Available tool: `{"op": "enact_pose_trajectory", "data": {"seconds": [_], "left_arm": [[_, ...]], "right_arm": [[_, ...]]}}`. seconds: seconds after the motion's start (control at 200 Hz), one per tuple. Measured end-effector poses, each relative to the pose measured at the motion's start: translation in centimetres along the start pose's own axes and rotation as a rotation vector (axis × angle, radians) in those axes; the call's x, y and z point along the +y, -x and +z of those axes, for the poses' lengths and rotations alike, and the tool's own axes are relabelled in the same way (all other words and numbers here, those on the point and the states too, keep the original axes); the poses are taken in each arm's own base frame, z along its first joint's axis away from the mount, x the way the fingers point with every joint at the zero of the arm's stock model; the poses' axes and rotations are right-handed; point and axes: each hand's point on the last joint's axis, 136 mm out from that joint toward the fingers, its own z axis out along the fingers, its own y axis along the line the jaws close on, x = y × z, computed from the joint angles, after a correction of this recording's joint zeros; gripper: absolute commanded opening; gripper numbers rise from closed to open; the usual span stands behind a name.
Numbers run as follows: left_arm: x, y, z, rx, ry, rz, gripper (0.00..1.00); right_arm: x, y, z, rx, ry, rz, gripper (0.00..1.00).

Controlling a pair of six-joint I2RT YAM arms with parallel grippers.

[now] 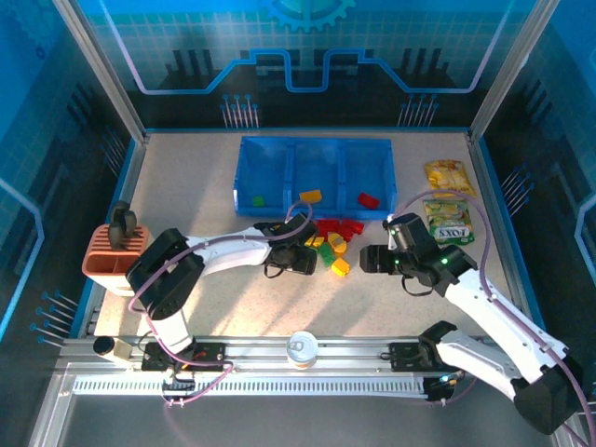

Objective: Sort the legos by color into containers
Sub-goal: Pick up the lego from the center of the table, then place the lego in the container.

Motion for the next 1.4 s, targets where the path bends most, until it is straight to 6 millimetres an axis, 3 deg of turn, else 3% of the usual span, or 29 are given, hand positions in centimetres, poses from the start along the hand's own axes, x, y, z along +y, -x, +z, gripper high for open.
{"op": "enact_pose_trajectory", "data": {"seconds": [0.205, 0.45, 0.63, 0.735, 0.91, 0.981, 1.076, 1.226, 1.396], "left_arm": [[0.3, 0.6, 0.7, -0.010, 0.038, 0.027, 0.62], [0.8, 0.7, 1.5, -0.008, 0.074, 0.050, 0.36], [0.9, 0.9, 1.2, -0.019, 0.082, 0.053, 0.31], [0.7, 1.5, -0.3, -0.052, 0.070, 0.051, 0.32], [0.6, 4.8, -5.9, -0.207, 0.007, 0.009, 0.33], [1.7, 6.6, -8.0, -0.272, -0.008, -0.032, 0.33], [4.2, 9.0, -9.3, -0.319, 0.009, -0.099, 0.33], [8.4, 11.9, -9.9, -0.345, 0.064, -0.195, 0.33], [11.4, 14.9, -9.0, -0.342, 0.098, -0.257, 0.34]], "right_arm": [[-0.1, -0.4, -0.4, -0.018, 0.014, 0.025, 0.75], [0.1, -0.7, -0.5, -0.014, 0.037, 0.050, 0.74], [0.1, -1.0, -0.3, -0.004, 0.037, 0.057, 0.73], [0.1, -1.3, -0.1, 0.004, 0.035, 0.062, 0.73], [0.4, -1.5, 0.4, 0.020, 0.038, 0.051, 0.73], [0.5, -1.7, 0.6, 0.028, 0.038, 0.044, 0.73], [0.8, -1.9, 0.7, 0.037, 0.043, 0.035, 0.73], [1.1, -2.6, 1.0, 0.053, 0.050, 0.023, 0.73], [1.3, -3.1, 1.0, 0.061, 0.054, 0.022, 0.73]]}}
